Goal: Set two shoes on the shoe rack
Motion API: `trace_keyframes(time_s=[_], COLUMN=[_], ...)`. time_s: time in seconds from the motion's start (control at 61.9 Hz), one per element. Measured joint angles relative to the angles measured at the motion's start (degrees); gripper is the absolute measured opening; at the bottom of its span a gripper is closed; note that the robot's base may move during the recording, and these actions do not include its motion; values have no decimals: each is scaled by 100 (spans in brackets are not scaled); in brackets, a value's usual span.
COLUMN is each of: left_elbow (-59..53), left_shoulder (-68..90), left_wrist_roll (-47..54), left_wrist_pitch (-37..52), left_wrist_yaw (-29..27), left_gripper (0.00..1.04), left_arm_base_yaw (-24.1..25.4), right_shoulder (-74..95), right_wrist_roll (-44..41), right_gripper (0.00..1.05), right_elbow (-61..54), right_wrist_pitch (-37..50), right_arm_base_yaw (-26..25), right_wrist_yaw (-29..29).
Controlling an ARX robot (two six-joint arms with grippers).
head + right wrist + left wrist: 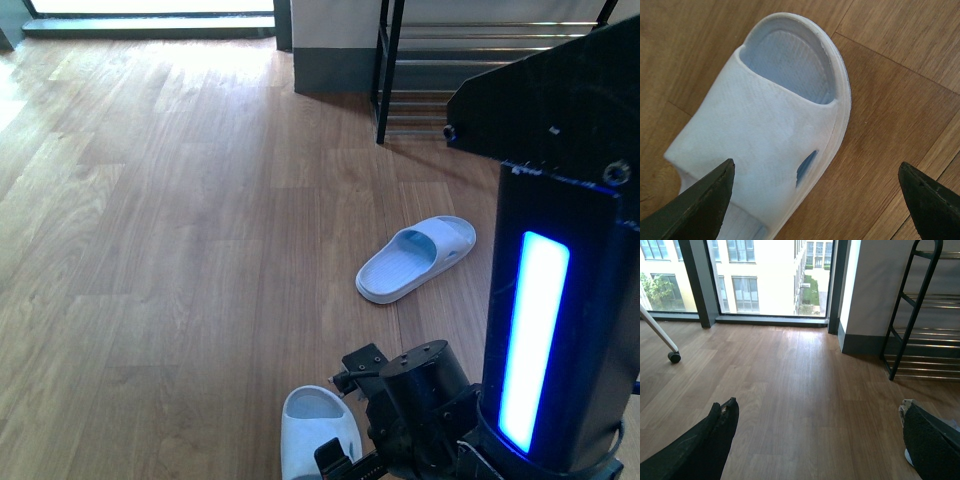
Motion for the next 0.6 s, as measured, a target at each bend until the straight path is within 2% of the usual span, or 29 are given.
trace_keyframes(time_s=[0.194,0.597], left_elbow=[0,0], left_shoulder=[0,0], left_wrist_roll=[0,0], left_wrist_pitch=[0,0], left_wrist_yaw=[2,0], left_gripper=[95,95], left_arm_base_yaw=[0,0], right_shoulder=[-94,898], right_wrist_roll=[-76,-380], right_gripper=[96,96], right_elbow=[-323,710], right_wrist_pitch=[-20,-286], right_arm_base_yaw=[46,334], right_wrist_yaw=[-168,260])
